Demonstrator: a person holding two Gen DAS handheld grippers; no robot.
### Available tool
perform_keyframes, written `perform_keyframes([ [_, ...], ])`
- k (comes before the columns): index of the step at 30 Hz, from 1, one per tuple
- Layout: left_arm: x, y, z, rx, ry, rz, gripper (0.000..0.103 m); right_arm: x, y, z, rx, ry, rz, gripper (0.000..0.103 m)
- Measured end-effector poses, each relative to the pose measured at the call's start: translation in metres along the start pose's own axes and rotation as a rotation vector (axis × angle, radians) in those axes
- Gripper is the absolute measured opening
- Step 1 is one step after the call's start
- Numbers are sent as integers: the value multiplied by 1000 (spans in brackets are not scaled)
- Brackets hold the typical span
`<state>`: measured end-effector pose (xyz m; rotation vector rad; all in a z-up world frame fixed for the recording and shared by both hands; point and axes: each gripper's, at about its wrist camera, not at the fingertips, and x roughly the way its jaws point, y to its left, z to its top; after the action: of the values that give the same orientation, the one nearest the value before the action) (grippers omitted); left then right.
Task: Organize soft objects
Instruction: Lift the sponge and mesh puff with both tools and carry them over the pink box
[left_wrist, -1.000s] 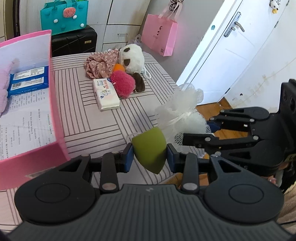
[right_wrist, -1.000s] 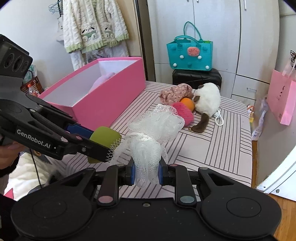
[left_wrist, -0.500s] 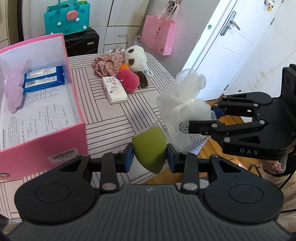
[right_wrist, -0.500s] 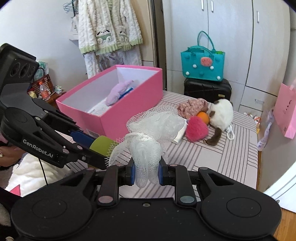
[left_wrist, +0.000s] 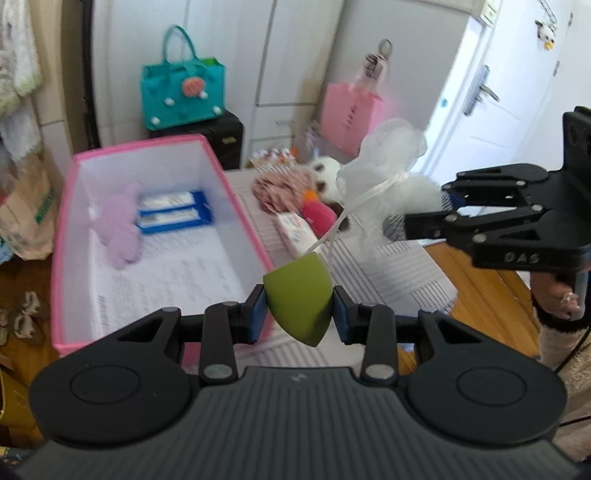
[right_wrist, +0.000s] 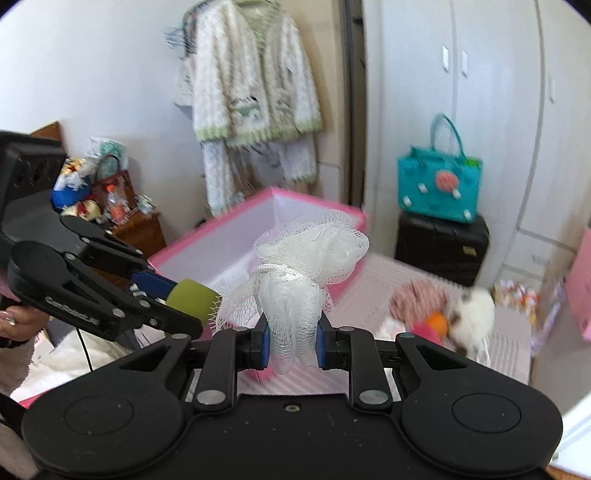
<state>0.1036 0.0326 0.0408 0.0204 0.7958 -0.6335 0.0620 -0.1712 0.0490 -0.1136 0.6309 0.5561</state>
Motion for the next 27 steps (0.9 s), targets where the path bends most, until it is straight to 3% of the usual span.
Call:
perform_keyframes([
  [8, 7, 43, 21, -47, 8, 91, 36, 25, 5, 50, -52, -69, 98, 26],
  [14, 49, 79, 39, -62, 117, 177, 36, 79, 7, 74, -129, -42, 64, 27],
  [17, 72, 96, 49, -67, 163, 210, 37, 118, 5, 77, -192, 16, 19, 27],
  [22, 104, 121, 58, -101, 231, 234, 37, 170, 5, 78, -268, 158, 64, 27],
  [27, 119, 134, 63, -124, 270, 220, 37, 204, 9, 81, -347, 267, 36, 28],
])
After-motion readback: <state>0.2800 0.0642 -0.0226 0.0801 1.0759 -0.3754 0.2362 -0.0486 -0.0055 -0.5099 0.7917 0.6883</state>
